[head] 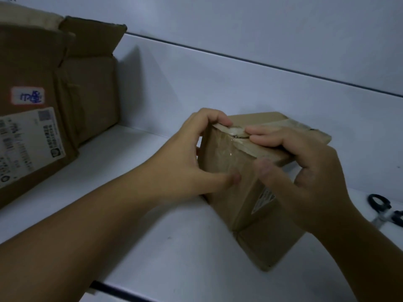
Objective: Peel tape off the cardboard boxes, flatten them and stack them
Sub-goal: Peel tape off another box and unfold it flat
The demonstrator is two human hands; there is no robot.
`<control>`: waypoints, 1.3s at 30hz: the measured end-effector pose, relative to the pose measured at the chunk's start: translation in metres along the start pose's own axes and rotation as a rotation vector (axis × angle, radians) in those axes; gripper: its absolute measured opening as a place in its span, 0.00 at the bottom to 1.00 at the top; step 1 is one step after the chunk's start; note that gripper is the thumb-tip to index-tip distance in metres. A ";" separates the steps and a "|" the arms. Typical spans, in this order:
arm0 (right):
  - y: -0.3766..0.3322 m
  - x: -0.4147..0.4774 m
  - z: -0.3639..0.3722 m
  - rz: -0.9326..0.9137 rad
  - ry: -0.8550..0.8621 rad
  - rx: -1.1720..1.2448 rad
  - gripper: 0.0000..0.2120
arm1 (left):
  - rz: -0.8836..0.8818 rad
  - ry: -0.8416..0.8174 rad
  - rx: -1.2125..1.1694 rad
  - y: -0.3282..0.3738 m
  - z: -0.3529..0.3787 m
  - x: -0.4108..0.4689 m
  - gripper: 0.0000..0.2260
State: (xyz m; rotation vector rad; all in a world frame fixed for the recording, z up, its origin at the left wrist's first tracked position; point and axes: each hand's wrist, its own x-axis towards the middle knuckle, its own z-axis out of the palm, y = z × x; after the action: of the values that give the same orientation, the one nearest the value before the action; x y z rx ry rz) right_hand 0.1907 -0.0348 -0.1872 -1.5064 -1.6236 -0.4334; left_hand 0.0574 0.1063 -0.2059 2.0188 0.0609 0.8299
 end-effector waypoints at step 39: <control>0.000 0.002 -0.010 0.112 -0.176 0.013 0.20 | -0.035 0.094 -0.032 0.004 0.012 0.001 0.18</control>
State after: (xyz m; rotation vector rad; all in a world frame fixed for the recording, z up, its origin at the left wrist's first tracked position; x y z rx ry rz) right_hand 0.1942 -0.0407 -0.1796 -1.6547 -1.6617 -0.2334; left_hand 0.0639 0.0950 -0.2068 1.9424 0.1347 0.8985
